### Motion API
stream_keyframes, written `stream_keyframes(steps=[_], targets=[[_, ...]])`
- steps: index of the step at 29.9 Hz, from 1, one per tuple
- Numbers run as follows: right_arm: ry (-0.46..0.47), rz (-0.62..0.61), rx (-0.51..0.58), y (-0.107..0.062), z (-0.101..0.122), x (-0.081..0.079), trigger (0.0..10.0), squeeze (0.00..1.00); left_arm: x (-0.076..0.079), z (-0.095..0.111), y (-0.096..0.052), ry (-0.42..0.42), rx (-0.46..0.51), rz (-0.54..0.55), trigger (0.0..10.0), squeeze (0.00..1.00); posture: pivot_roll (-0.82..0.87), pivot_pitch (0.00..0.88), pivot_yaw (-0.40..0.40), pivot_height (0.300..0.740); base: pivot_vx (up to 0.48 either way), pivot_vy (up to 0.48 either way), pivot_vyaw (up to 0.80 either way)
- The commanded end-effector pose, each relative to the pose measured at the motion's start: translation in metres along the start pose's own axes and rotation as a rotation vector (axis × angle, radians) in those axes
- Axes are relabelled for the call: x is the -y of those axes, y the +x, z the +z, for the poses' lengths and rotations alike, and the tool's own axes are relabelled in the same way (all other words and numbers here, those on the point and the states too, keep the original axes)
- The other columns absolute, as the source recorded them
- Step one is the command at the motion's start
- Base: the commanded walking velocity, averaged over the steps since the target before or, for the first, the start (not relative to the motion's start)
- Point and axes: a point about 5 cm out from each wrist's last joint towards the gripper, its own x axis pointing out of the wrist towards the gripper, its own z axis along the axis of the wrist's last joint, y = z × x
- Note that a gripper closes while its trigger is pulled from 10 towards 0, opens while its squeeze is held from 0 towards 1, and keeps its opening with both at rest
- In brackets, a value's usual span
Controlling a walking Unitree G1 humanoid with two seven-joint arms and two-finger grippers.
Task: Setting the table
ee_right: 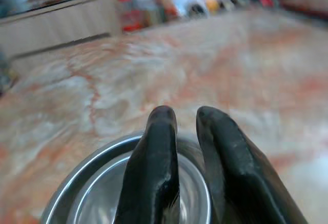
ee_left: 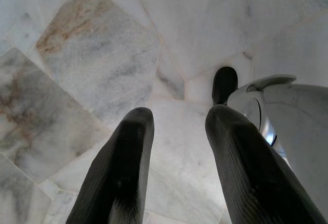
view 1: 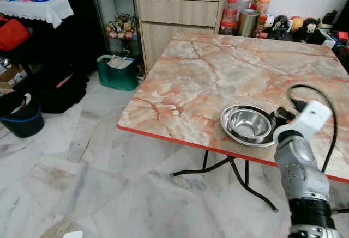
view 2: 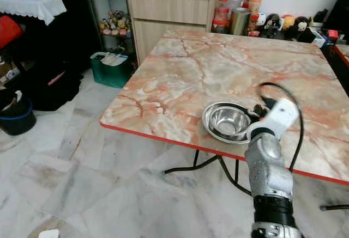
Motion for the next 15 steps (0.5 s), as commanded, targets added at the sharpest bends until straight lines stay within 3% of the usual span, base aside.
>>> stream_keyframes(steps=[1, 4, 9, 11, 15], targets=[[-0.089, 0.098, 0.061, -0.002, 0.003, -0.015, 10.0, 0.0, -0.002, -0.001, -0.001, -0.009, 0.004, 0.01, 10.0, 0.0, 0.03, 0.0, -0.002, 0.732, 0.0, 0.0, 0.0], [-0.132, 0.13, 0.059, -0.002, -0.001, -0.019, 10.0, 0.0, -0.002, -0.001, -0.001, -0.003, 0.007, 0.016, 10.0, 0.0, 0.04, 0.0, -0.006, 0.732, 0.0, 0.0, 0.0], [-0.153, 0.147, 0.063, -0.002, -0.007, -0.013, 10.0, 0.0, -0.002, -0.001, -0.001, -0.011, 0.023, 0.035, 10.0, 0.0, 0.05, 0.0, -0.008, 0.732, 0.0, 0.0, 0.0], [-0.256, 0.2, 0.088, -0.002, -0.01, -0.01, 10.0, 0.0, -0.003, 0.0, -0.001, -0.01, 0.03, 0.043, 10.0, 0.0, 0.05, 0.0, -0.006, 0.732, 0.0, 0.0, 0.0], [-0.3, 0.218, 0.085, -0.003, -0.015, -0.008, 10.0, 0.0, -0.003, -0.001, -0.001, -0.004, 0.033, 0.047, 10.0, 0.0, 0.05, 0.0, -0.014, 0.732, 0.0, 0.0, 0.0]])
